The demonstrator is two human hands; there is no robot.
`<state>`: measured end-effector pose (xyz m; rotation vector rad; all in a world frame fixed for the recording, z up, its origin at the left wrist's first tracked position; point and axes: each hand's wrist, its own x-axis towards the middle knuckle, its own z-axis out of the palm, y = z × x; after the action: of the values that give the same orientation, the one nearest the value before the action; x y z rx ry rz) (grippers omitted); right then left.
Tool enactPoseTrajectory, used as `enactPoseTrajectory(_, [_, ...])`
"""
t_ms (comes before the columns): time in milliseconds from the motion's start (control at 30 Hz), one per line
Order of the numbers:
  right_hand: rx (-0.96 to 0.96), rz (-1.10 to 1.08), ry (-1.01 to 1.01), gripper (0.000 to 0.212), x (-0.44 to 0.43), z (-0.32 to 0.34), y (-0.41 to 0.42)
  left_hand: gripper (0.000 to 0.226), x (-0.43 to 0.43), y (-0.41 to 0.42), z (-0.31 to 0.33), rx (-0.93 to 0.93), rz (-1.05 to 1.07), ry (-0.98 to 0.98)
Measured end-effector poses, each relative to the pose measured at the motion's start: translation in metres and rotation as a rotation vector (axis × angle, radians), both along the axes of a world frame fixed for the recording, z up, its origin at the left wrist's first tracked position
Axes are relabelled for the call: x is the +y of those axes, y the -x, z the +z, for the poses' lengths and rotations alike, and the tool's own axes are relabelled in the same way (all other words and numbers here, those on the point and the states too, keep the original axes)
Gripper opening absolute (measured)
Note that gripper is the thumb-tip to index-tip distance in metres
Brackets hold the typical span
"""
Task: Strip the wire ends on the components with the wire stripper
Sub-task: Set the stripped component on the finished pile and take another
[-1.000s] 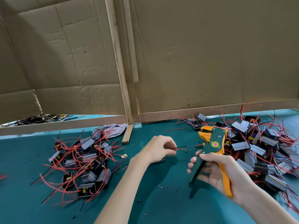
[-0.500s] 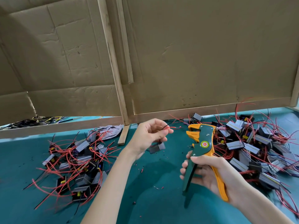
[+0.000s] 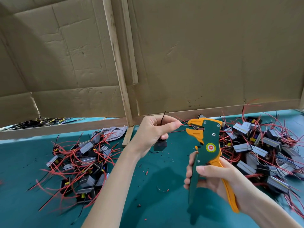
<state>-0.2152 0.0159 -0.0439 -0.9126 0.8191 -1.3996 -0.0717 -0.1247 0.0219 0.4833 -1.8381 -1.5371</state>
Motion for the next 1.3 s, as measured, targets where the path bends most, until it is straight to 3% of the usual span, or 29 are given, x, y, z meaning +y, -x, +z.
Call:
enactPoseTrajectory(667, [0.154,-0.067,-0.033,0.024,0.008,0.006,-0.008,0.02,0.002,-0.008,0.007,-0.184,-0.063,0.069])
enactPoseTrajectory(833, [0.216,-0.209,-0.098,0.035,0.012,0.002,-0.017,0.014,0.003,-0.008,0.006,-0.211,-0.09,0.072])
enactPoseTrajectory(933, [0.228,-0.313,-0.089,0.042,0.01,-0.004,-0.015,0.011,0.004,-0.004,0.002,-0.189,-0.149,-0.051])
enactPoseTrajectory(1033, [0.124,-0.157,0.003,0.039,0.008,0.0,-0.009,0.025,0.003,-0.002,0.0,-0.122,-0.23,-0.22])
enactPoseTrajectory(1300, [0.037,-0.074,0.009,0.028,-0.001,-0.001,-0.005,0.024,-0.005,-0.009,0.0,-0.129,-0.085,0.137])
